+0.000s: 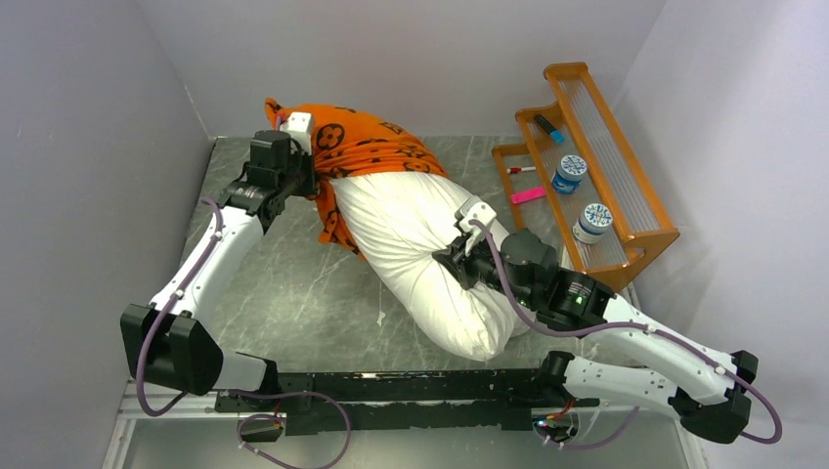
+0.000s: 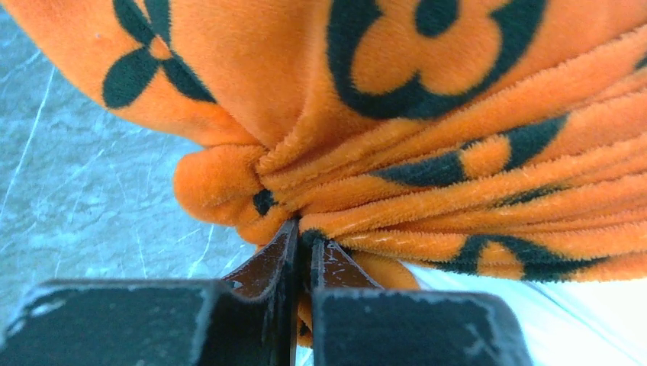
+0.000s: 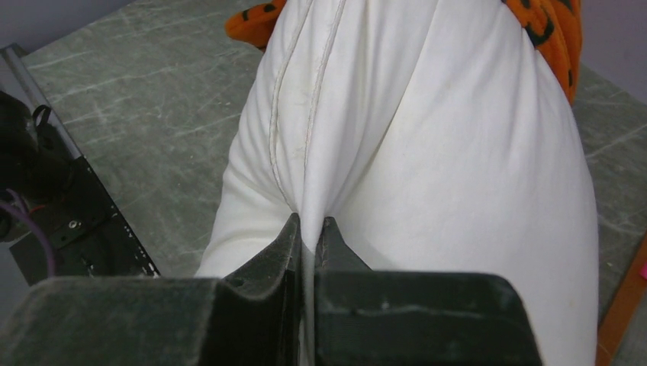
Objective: Remove the pillowcase from the pillow
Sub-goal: Remove the pillow from the pillowcase.
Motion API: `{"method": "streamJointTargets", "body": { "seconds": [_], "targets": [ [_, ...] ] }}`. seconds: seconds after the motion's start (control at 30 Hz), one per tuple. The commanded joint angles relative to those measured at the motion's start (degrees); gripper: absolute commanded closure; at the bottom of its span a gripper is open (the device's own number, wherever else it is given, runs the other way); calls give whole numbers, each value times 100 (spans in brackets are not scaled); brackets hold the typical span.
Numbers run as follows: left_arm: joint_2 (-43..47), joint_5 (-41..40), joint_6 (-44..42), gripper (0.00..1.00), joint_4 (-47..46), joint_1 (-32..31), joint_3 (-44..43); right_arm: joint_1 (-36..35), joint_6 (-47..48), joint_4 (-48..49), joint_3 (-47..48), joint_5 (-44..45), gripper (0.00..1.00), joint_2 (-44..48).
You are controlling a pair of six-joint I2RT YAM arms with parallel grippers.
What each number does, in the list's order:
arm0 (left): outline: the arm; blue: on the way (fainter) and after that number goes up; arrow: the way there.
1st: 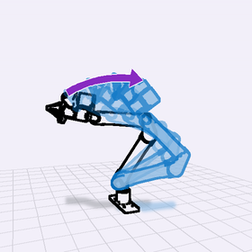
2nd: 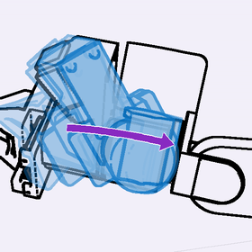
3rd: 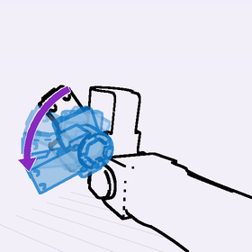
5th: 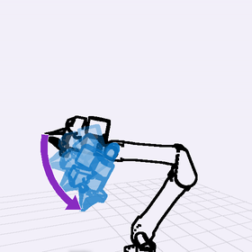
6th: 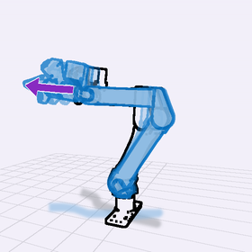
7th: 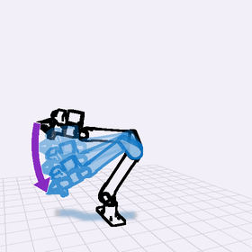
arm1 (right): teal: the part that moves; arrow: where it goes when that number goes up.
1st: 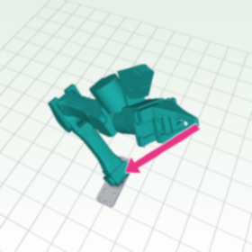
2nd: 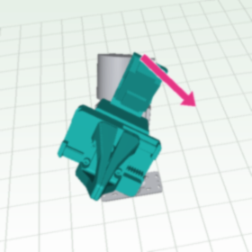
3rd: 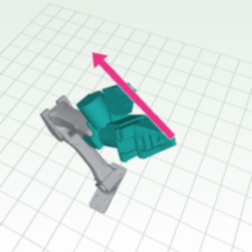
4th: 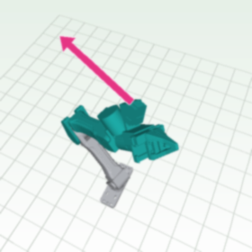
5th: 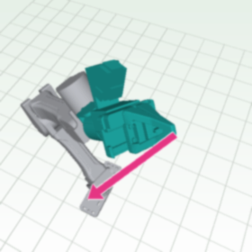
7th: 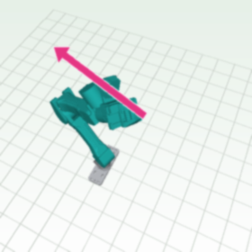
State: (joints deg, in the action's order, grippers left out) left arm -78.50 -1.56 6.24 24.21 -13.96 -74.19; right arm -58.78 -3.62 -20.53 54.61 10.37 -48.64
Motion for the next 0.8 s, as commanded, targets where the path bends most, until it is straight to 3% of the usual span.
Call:
{"method": "streamJointTargets", "body": {
  "seconds": [0.0,0.17,0.37,0.6,0.77],
  "targets": [
    [18,-2049,56,95,-1705,930,631,-64,28,-469,30,-928,100,341],
    [-62,-1896,299,94,-2462,1190,1648,-71,126,-352,-50,-1882,100,-53],
    [-56,-1358,112,87,-2951,1211,2031,-68,97,-323,44,-2617,98,-766],
    [-115,-1070,-87,82,-3221,1208,2260,-71,129,-608,1010,-2752,54,-1648],
    [-75,-1044,-134,80,-3281,1206,2311,12,116,-840,1921,-2626,38,-2321]
  ]
}}
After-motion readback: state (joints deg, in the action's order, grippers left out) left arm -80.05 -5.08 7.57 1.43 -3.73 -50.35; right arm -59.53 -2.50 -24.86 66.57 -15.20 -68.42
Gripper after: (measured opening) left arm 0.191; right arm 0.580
